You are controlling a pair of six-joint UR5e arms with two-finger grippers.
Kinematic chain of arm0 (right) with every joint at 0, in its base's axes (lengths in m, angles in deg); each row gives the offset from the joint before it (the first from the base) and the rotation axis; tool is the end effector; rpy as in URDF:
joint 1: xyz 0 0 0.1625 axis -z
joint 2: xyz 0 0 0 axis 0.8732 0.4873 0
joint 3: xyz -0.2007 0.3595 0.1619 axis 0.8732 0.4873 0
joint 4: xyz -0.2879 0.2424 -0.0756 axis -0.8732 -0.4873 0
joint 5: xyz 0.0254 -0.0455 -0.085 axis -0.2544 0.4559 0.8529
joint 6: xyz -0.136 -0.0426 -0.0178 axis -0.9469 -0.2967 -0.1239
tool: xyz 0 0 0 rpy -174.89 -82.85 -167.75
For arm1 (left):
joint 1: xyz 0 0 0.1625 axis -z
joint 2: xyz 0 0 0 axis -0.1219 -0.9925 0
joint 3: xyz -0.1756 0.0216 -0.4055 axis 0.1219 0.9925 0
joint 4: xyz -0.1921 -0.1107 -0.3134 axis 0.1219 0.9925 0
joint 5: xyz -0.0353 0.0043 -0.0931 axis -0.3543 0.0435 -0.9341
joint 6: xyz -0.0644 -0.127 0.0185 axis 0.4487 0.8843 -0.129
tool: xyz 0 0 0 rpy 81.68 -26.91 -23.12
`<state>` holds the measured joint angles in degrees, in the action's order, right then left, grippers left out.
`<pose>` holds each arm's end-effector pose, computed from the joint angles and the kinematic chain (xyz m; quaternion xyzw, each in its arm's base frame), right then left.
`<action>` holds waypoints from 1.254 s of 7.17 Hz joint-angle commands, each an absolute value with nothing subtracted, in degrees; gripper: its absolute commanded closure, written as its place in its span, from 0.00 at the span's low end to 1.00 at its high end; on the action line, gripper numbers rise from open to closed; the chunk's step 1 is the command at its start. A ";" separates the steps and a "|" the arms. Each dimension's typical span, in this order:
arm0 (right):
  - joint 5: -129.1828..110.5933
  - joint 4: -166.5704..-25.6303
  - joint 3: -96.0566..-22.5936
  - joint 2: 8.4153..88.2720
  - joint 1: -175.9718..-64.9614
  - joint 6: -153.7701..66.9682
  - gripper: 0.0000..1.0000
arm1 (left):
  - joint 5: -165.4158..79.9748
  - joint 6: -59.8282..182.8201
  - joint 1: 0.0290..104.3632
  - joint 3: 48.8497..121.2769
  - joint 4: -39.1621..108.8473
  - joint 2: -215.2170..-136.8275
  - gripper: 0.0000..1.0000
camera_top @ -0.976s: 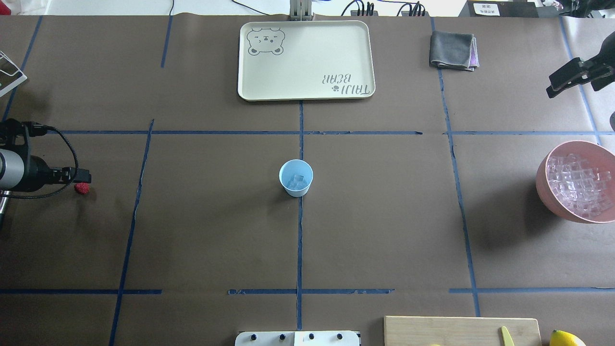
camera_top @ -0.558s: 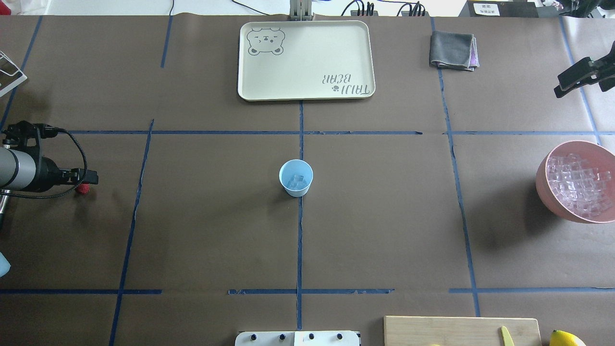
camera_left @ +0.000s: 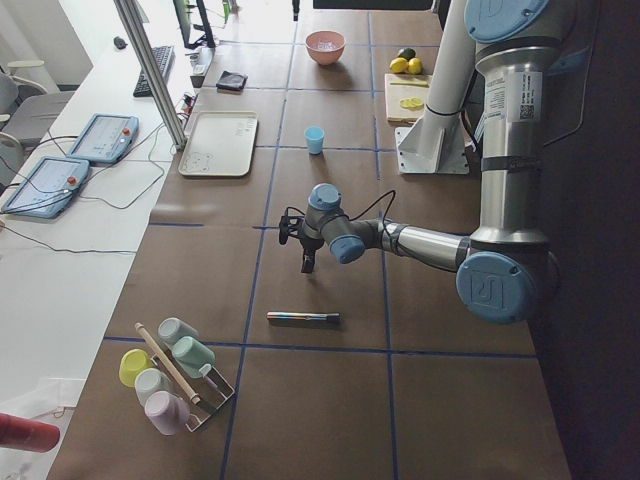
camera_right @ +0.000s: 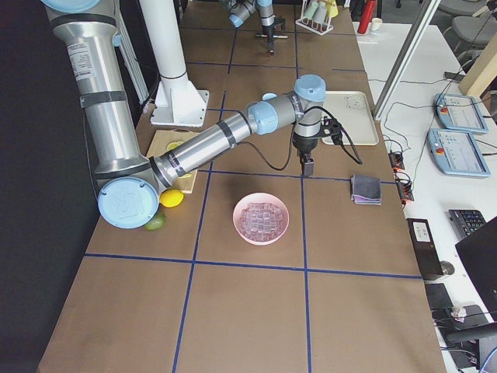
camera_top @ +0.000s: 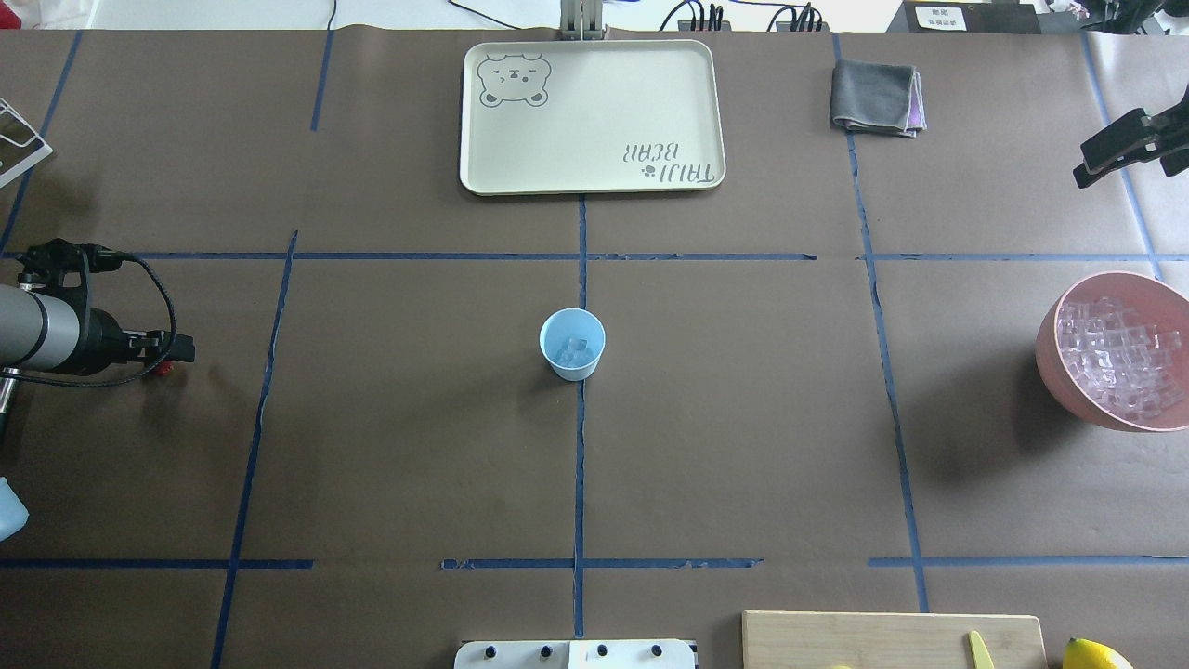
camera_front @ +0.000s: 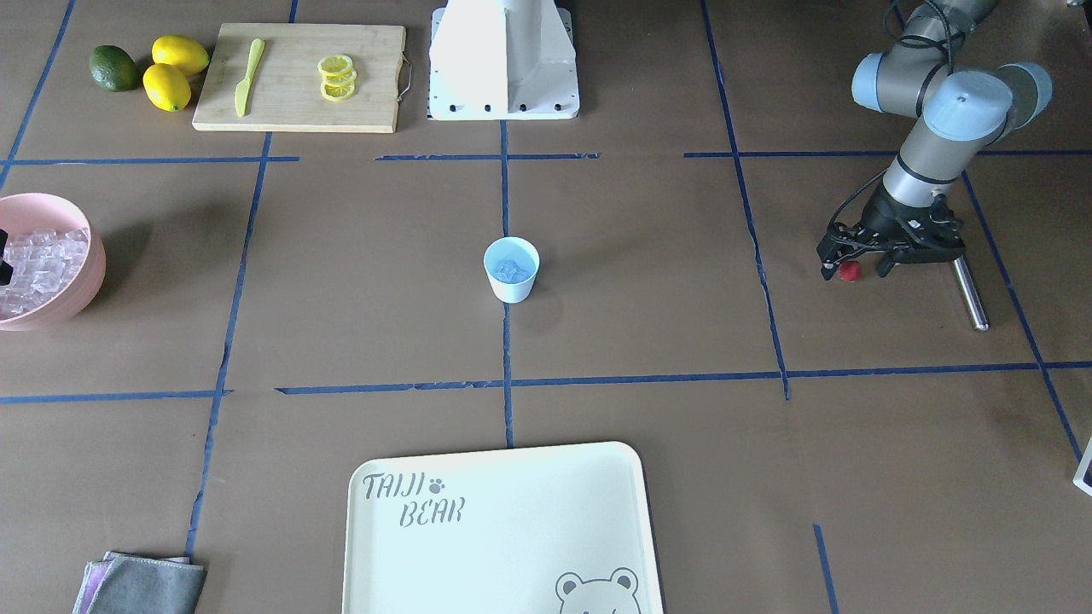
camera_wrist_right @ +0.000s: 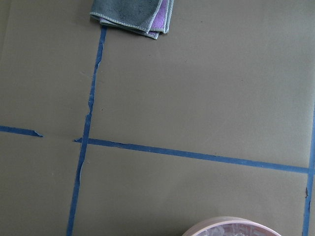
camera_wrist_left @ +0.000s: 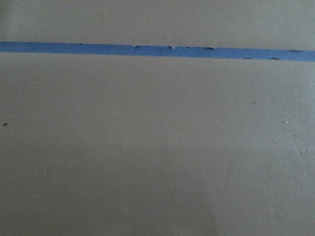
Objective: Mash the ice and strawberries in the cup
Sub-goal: 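Lower the left gripper onto the red strawberry and grasp it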
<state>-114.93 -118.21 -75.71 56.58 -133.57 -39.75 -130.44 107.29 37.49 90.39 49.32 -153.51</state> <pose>-0.1169 -0.5231 0.4742 0.0694 -0.3663 -0.0409 0.9270 0.2985 -0.4136 0.6110 0.0990 0.3891 -0.0571 0.9141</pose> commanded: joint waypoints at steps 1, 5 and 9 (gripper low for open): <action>-115.47 -118.23 -75.75 56.58 -133.70 -39.69 0.01 | -130.52 107.24 37.47 90.34 48.82 -153.44 0.58; -117.91 -118.14 -75.67 57.80 -135.88 -40.21 0.01 | -135.86 107.06 38.35 98.28 39.74 -153.44 1.00; -121.18 -118.14 -74.01 68.61 -146.23 -60.30 0.01 | -136.15 107.41 38.44 109.94 2.85 -175.15 1.00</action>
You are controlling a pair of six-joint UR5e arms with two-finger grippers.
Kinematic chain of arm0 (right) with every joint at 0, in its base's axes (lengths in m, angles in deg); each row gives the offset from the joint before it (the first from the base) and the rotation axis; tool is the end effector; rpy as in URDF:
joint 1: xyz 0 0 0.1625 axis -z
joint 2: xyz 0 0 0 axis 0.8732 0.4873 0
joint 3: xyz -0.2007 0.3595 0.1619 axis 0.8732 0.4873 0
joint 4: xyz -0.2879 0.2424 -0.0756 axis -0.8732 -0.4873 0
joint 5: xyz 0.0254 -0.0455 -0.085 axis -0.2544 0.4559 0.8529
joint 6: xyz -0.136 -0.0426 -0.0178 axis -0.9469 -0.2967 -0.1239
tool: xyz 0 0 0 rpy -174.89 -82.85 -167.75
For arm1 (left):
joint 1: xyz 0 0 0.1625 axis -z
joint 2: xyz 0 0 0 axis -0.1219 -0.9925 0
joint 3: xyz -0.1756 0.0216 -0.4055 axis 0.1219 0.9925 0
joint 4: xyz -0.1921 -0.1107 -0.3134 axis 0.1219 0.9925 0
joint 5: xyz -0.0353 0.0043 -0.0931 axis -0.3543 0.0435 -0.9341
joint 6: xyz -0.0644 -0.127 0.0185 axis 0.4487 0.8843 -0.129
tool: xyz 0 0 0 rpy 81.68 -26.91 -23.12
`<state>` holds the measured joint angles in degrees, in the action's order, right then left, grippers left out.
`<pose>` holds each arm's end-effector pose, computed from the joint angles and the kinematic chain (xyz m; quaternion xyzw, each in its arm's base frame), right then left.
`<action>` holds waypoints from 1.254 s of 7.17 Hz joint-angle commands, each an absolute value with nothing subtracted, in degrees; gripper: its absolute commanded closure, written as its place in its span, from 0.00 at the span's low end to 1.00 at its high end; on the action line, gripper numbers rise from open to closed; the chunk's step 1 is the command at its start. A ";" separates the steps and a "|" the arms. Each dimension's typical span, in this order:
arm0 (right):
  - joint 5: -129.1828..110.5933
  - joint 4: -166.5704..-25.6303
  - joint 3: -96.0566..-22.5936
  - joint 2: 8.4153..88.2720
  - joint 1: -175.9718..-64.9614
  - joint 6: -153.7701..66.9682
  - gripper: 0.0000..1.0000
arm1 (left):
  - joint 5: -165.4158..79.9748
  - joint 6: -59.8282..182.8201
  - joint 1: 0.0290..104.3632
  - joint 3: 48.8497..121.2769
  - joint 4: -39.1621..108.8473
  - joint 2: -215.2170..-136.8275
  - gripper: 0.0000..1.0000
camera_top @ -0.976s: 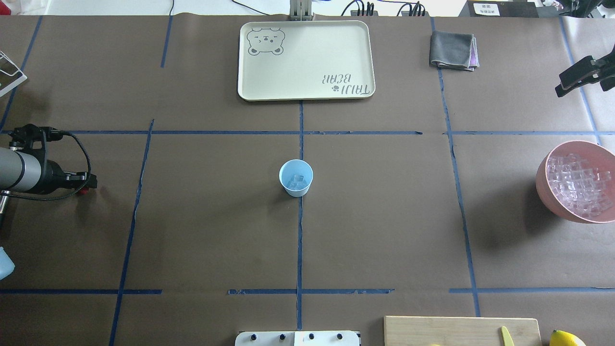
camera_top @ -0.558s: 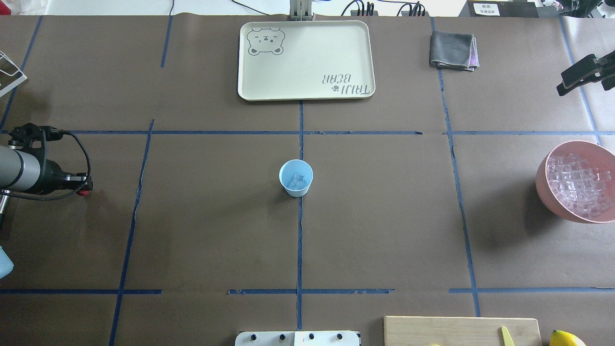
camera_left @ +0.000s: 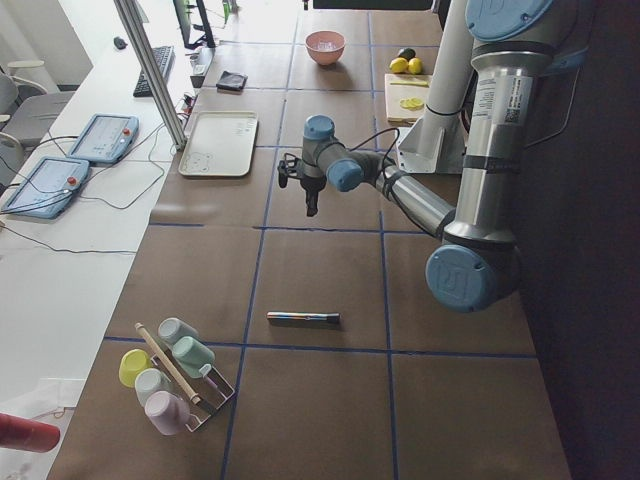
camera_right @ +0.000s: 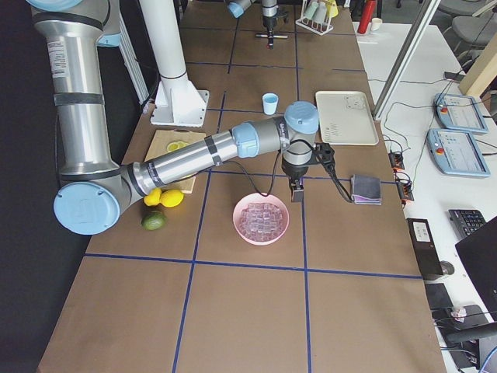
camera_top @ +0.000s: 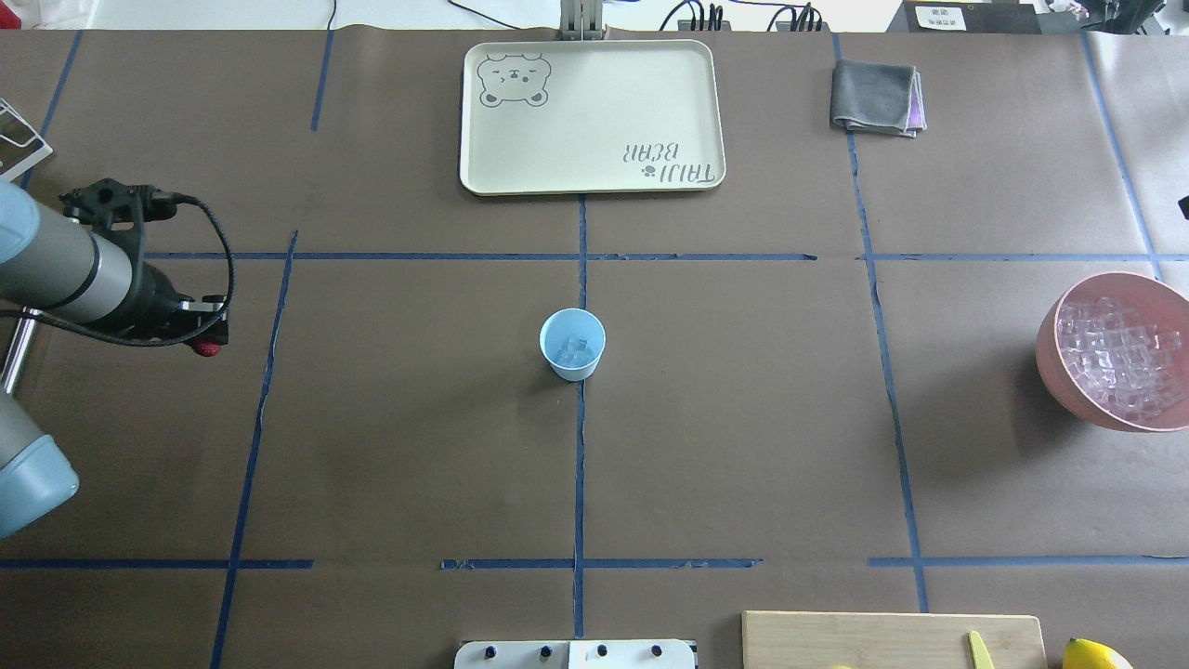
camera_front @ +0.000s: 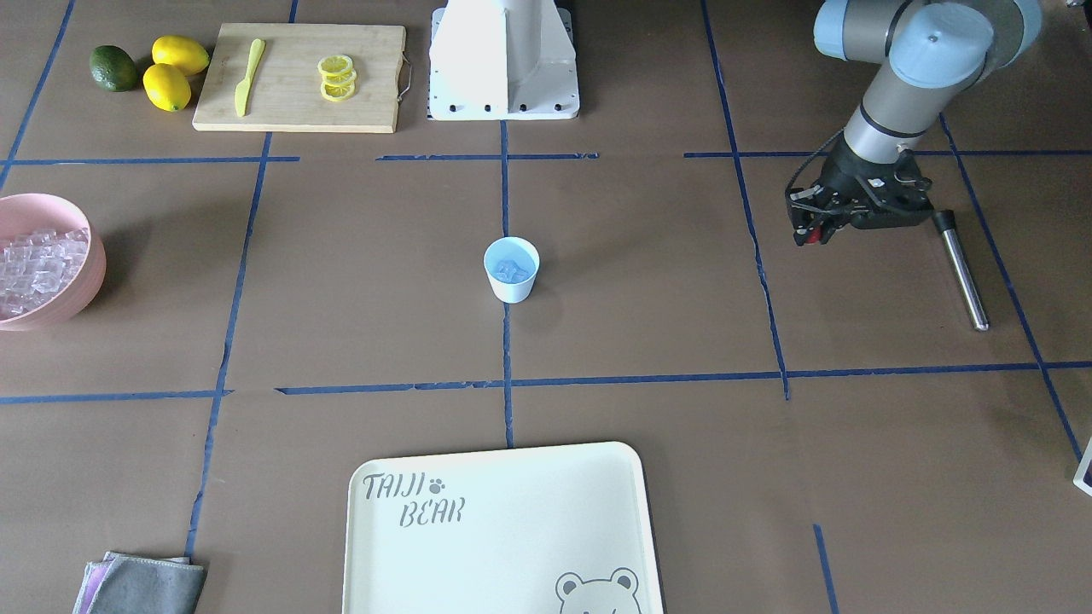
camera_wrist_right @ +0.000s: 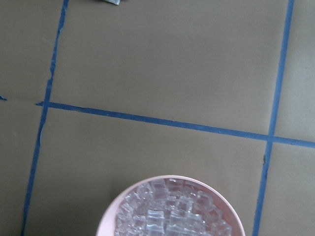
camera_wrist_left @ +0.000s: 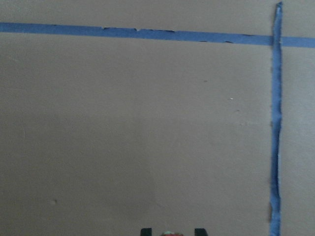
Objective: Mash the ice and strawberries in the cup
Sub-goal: 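Carry the strawberry with the left gripper over the blue cup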
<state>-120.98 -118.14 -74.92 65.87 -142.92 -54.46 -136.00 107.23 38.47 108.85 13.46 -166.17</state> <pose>-0.0335 -0.4754 0.5527 0.0551 -0.3872 -0.0608 0.9183 0.3205 -0.4300 0.4321 0.0399 0.3843 -0.0557 0.9207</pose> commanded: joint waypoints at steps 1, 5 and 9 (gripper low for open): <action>-121.27 -118.14 -72.52 70.54 -148.87 -65.82 0.01 | -136.24 110.11 38.09 109.32 -3.15 -182.37 1.00; -122.49 -105.93 -69.79 80.57 -153.11 -67.63 0.01 | -136.24 123.65 34.32 96.95 -1.38 -198.94 1.00; -126.72 -106.01 -66.53 79.61 -153.74 -64.74 0.01 | -135.71 130.79 29.39 85.59 9.71 -204.68 1.00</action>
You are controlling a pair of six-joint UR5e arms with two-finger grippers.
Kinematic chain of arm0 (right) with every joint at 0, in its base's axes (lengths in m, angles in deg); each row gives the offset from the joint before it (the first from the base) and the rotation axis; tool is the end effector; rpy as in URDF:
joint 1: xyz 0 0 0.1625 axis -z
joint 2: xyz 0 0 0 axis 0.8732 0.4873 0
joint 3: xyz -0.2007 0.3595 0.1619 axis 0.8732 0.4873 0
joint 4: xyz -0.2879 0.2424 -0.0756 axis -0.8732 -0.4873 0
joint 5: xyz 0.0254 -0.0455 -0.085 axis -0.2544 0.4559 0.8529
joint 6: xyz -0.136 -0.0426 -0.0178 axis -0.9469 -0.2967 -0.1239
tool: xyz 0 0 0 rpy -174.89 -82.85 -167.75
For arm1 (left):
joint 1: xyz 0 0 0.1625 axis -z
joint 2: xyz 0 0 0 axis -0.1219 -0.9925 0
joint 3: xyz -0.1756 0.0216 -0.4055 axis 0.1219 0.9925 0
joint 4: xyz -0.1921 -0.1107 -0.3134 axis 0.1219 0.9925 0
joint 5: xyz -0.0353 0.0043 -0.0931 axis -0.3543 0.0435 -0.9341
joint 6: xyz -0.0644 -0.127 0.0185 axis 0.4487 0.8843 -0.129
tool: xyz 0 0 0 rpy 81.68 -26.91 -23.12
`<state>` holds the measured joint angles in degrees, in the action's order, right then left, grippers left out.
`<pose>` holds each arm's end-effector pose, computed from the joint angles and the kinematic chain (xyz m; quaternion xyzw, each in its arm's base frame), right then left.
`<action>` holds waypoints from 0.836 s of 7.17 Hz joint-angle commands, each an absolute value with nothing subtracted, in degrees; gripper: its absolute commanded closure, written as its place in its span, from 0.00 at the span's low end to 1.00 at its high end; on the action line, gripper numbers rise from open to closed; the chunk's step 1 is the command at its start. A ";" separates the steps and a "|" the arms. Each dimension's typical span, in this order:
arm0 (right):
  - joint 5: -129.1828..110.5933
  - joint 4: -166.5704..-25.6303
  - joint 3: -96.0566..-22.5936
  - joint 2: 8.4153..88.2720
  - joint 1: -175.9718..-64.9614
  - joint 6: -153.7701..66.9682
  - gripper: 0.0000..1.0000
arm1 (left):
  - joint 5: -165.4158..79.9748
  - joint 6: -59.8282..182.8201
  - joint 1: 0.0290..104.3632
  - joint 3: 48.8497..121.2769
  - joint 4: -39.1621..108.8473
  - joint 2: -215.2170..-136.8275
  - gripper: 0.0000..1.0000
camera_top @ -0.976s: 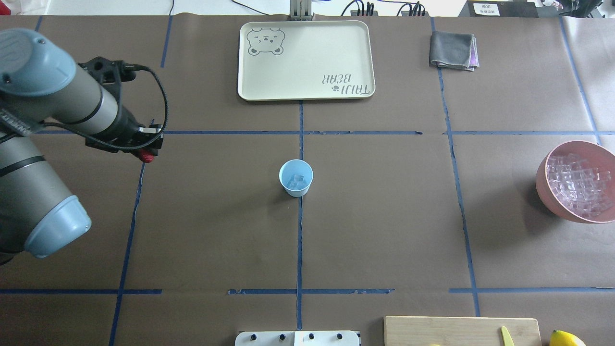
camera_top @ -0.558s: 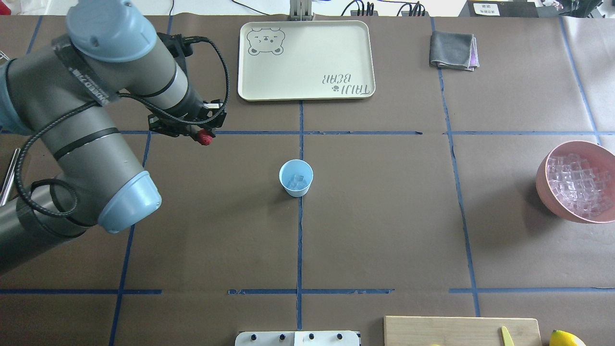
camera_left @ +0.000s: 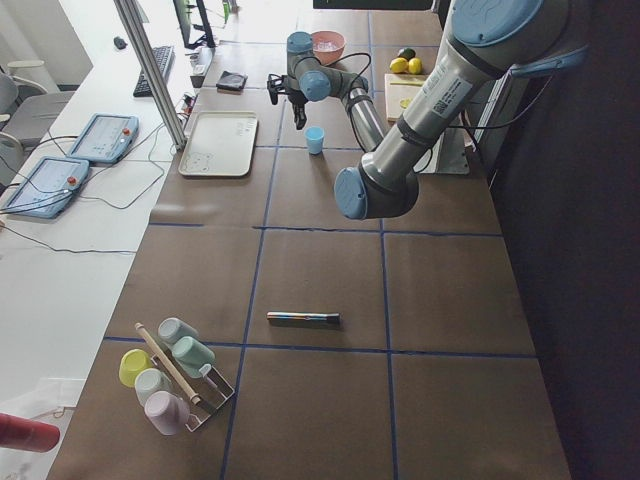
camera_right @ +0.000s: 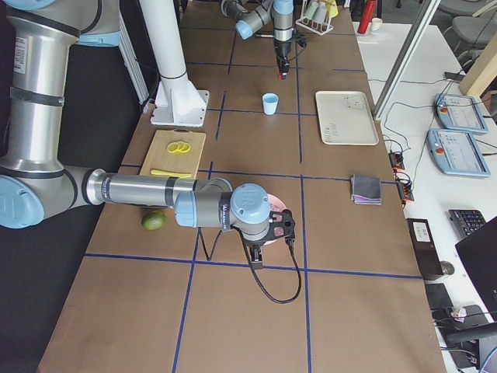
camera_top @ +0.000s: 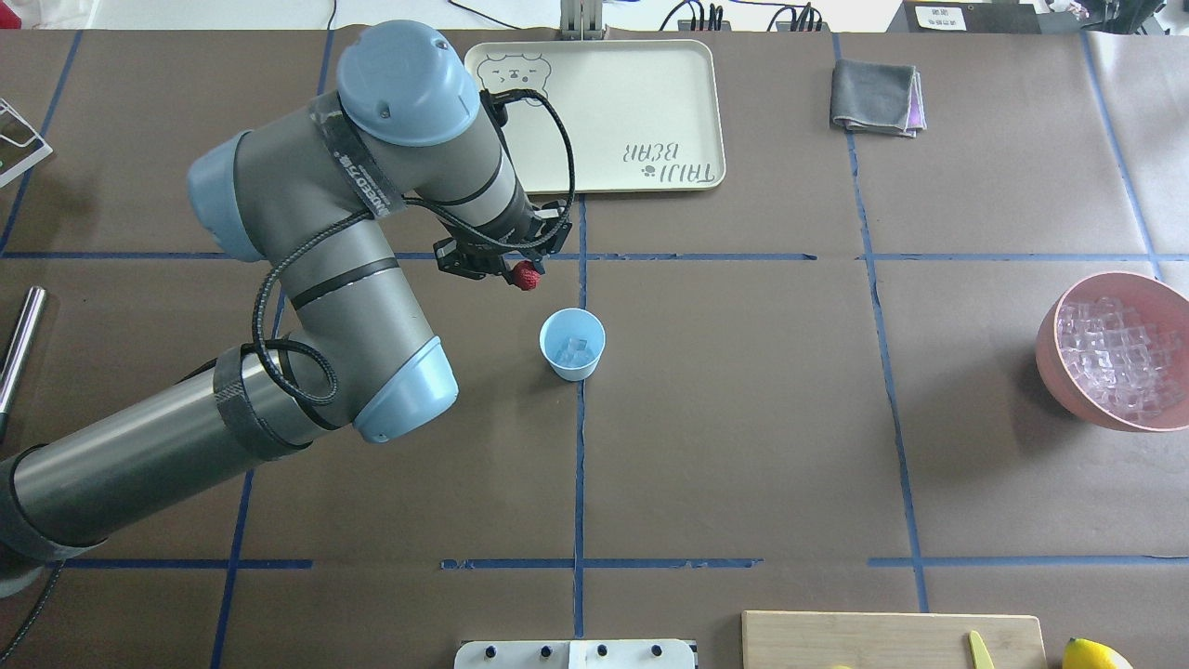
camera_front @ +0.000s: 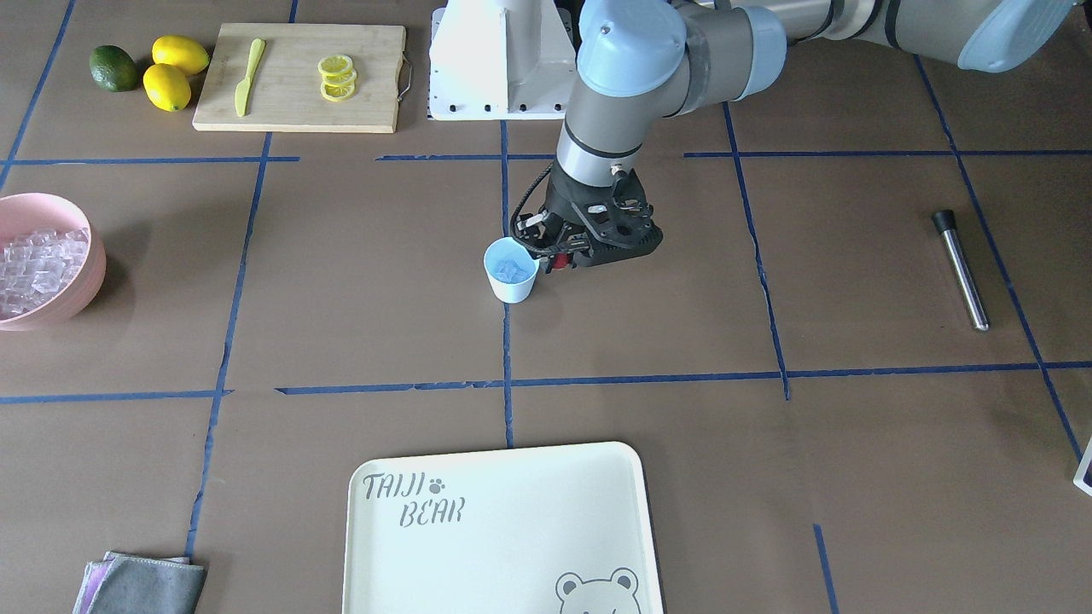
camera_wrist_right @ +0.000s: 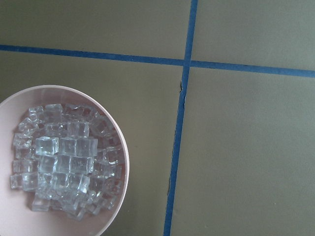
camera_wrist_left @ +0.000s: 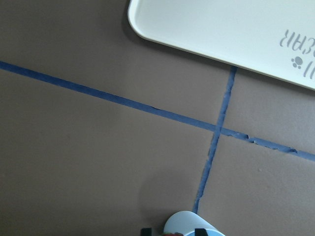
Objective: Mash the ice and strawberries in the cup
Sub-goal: 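Carry the strawberry with the left gripper over the blue cup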
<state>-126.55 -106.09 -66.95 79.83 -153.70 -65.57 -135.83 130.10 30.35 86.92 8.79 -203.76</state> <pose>0.0417 -0.3753 0.6884 0.0513 -0.4221 -0.0314 0.9046 0.5279 -0.4952 0.1923 -0.0232 0.4579 -0.1463 0.8766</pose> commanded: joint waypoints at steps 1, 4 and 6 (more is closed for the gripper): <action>-126.63 -106.19 -66.35 79.61 -153.65 -64.65 0.01 | -135.71 130.70 28.69 85.50 9.71 -204.51 1.00; -126.72 -106.01 -64.06 76.45 -153.74 -64.82 0.01 | -135.45 130.79 25.62 84.27 9.79 -204.68 1.00; -126.72 -105.93 -64.15 76.45 -153.82 -64.82 0.01 | -135.45 130.70 25.52 83.92 9.88 -204.77 1.00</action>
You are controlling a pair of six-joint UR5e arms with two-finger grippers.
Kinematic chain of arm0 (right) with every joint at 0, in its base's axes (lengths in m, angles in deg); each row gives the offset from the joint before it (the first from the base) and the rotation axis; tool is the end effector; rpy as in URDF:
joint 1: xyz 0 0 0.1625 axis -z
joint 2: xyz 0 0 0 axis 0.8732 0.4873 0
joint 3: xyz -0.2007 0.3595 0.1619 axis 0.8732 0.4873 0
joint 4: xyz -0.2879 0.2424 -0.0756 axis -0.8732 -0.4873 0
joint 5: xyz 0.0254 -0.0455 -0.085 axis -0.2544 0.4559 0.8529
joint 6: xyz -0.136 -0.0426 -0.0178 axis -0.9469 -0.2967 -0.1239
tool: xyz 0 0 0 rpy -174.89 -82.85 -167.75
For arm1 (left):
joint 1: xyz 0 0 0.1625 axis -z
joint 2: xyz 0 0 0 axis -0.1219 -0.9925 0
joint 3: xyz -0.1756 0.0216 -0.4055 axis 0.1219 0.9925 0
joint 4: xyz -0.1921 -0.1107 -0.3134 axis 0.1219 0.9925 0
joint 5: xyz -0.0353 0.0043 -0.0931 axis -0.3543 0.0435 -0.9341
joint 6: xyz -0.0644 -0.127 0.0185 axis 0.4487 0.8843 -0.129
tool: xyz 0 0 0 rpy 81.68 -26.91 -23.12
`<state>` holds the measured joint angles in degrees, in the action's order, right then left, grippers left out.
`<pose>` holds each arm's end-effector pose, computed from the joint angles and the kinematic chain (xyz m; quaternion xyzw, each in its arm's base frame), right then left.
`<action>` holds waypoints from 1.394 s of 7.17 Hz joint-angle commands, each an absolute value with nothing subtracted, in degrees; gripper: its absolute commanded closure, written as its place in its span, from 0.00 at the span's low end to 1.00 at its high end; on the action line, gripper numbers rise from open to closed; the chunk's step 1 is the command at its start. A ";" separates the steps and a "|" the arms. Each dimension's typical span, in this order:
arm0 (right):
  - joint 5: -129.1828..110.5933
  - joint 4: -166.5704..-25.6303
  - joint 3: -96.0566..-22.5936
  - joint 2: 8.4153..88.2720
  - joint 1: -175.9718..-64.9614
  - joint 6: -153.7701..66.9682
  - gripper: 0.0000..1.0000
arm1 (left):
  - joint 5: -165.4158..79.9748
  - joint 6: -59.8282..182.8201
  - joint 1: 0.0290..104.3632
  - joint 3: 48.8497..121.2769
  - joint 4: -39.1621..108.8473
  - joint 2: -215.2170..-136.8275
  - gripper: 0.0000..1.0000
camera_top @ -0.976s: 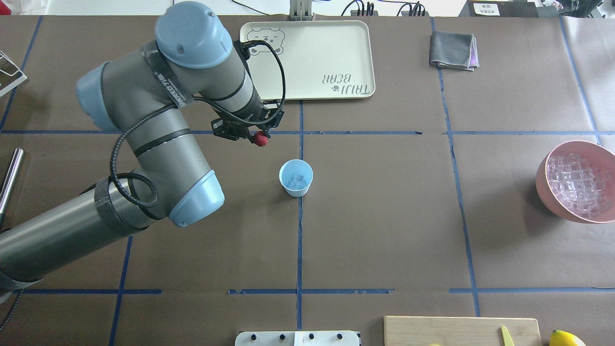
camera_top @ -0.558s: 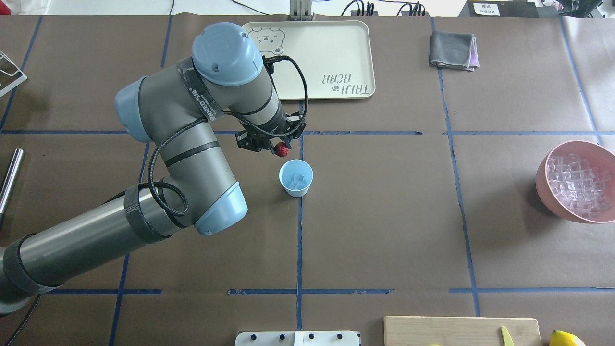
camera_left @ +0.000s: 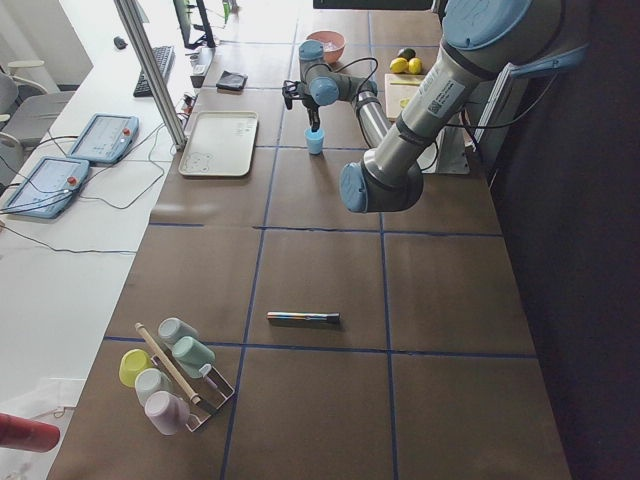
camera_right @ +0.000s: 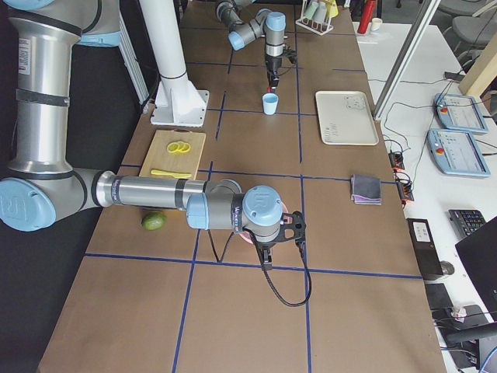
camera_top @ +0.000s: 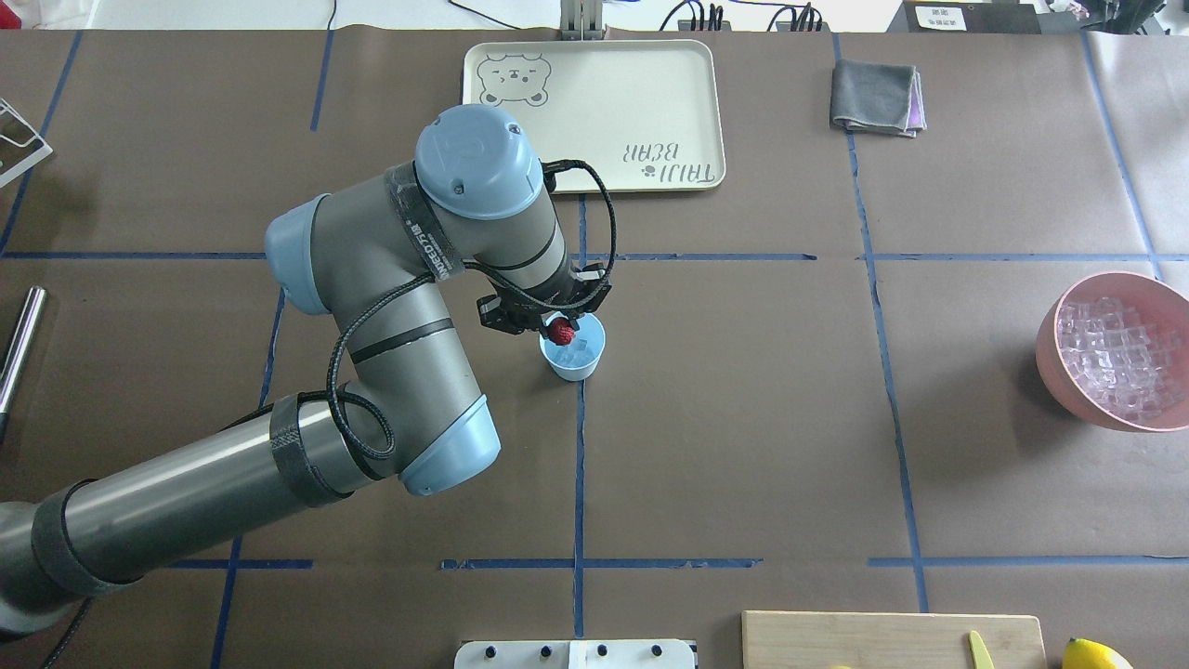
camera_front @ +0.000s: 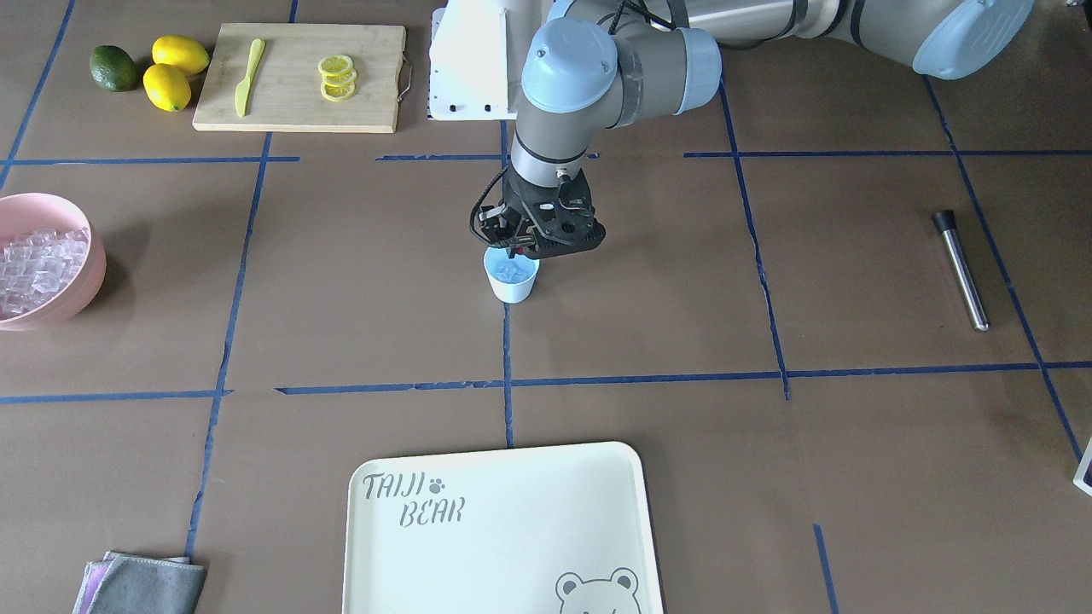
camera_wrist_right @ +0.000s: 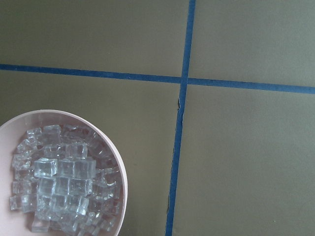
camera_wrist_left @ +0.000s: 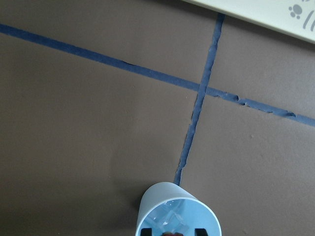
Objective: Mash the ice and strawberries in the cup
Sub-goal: 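Lower the left gripper into the cup and release the strawberry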
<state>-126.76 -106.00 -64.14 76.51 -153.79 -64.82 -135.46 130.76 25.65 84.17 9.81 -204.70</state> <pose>0.0433 -0.4014 0.6880 0.0537 -0.4236 -0.0270 0.9038 0.5777 -0.4584 0.1969 -0.0444 0.4501 -0.1187 0.8839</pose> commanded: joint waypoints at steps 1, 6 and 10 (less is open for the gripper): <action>-126.63 -105.93 -64.24 76.45 -153.82 -64.74 0.01 | -135.45 130.70 25.43 83.57 10.93 -204.85 0.99; -126.63 -106.01 -64.24 76.45 -153.82 -64.74 0.01 | -135.36 130.70 25.52 82.34 11.29 -205.91 0.92; -126.63 -106.01 -64.33 76.45 -153.82 -64.74 0.01 | -134.92 130.09 25.52 81.90 12.17 -206.09 0.00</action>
<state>-126.63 -106.01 -64.32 76.45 -153.81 -64.74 -134.94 130.35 25.52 81.94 12.00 -206.15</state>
